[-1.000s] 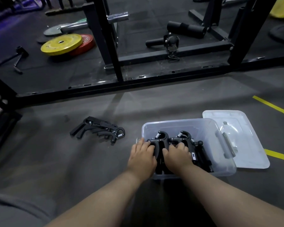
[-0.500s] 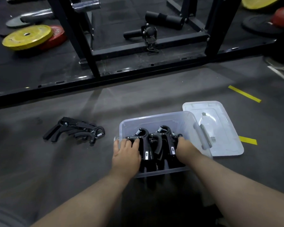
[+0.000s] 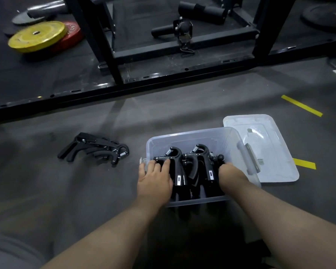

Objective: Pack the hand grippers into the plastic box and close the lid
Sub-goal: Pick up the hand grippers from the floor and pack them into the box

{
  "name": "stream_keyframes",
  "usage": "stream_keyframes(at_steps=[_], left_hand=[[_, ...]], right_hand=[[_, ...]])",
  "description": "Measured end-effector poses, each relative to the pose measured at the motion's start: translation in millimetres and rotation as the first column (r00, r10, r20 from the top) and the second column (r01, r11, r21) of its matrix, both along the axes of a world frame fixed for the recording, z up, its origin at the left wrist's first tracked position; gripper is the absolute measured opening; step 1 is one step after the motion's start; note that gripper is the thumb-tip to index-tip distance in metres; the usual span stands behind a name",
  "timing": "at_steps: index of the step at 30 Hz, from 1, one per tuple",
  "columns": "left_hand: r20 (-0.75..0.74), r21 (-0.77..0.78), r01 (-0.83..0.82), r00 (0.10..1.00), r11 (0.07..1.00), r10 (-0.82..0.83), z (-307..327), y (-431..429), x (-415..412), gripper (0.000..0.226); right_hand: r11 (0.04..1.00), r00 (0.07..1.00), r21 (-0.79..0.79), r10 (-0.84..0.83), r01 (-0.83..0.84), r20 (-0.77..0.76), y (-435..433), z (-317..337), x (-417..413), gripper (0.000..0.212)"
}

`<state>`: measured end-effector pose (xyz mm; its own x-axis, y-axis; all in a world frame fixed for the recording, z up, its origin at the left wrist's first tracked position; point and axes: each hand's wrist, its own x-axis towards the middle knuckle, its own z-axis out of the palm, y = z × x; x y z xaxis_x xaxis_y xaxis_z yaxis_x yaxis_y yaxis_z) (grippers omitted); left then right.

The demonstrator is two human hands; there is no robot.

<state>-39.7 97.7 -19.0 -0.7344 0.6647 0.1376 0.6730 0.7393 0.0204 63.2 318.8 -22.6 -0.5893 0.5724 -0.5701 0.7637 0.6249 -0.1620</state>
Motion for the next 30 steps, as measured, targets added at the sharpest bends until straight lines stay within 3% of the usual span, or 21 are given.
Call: stream_keyframes(at_steps=[3,6,9,12,16,20,23,27,30], left_hand=[[0.01,0.005,-0.005,1.0,1.0,0.005,0.2,0.4,-0.3,0.053],[0.009,0.008,-0.008,1.0,1.0,0.008,1.2,0.3,0.5,0.053],[0.012,-0.002,-0.009,1.0,1.0,0.009,3.0,0.0,1.1,0.051],[0.034,-0.009,-0.017,0.999,1.0,0.017,4.7,-0.8,1.3,0.05],[0.037,-0.011,-0.023,0.999,1.0,0.024,7.2,0.0,2.2,0.054],[0.037,-0.001,-0.009,0.999,1.0,0.009,7.1,-0.1,1.1,0.054],[0.033,0.007,-0.003,0.999,1.0,0.003,6.6,-0.1,1.0,0.053],[0.04,0.002,-0.006,0.999,1.0,0.006,7.8,0.6,0.9,0.052],[0.051,-0.009,-0.003,0.999,1.0,0.004,9.0,0.5,1.3,0.052]], right_hand=[[0.996,0.997,0.031,0.077,-0.078,0.021,-0.6,6.4,0.8,0.032],[0.999,0.999,0.038,0.034,-0.034,-0.006,-4.9,9.9,3.1,0.028],[0.988,0.974,0.141,-0.023,0.056,-0.225,-11.6,14.2,1.8,0.026],[0.951,0.91,0.305,0.163,-0.043,-0.381,-22.0,12.3,-2.9,0.024],[0.963,0.824,0.252,0.22,-0.098,-0.521,-42.4,16.6,-16.6,0.043],[0.881,0.795,0.174,0.473,-0.441,-0.381,-57.0,16.9,-21.9,0.065],[0.898,0.811,0.1,0.43,-0.428,-0.396,-54.6,8.2,-16.7,0.06],[0.91,0.803,0.109,0.405,-0.4,-0.438,-51.9,0.0,-16.2,0.043],[0.943,0.801,0.166,0.331,-0.287,-0.498,-55.9,4.4,-15.7,0.035]])
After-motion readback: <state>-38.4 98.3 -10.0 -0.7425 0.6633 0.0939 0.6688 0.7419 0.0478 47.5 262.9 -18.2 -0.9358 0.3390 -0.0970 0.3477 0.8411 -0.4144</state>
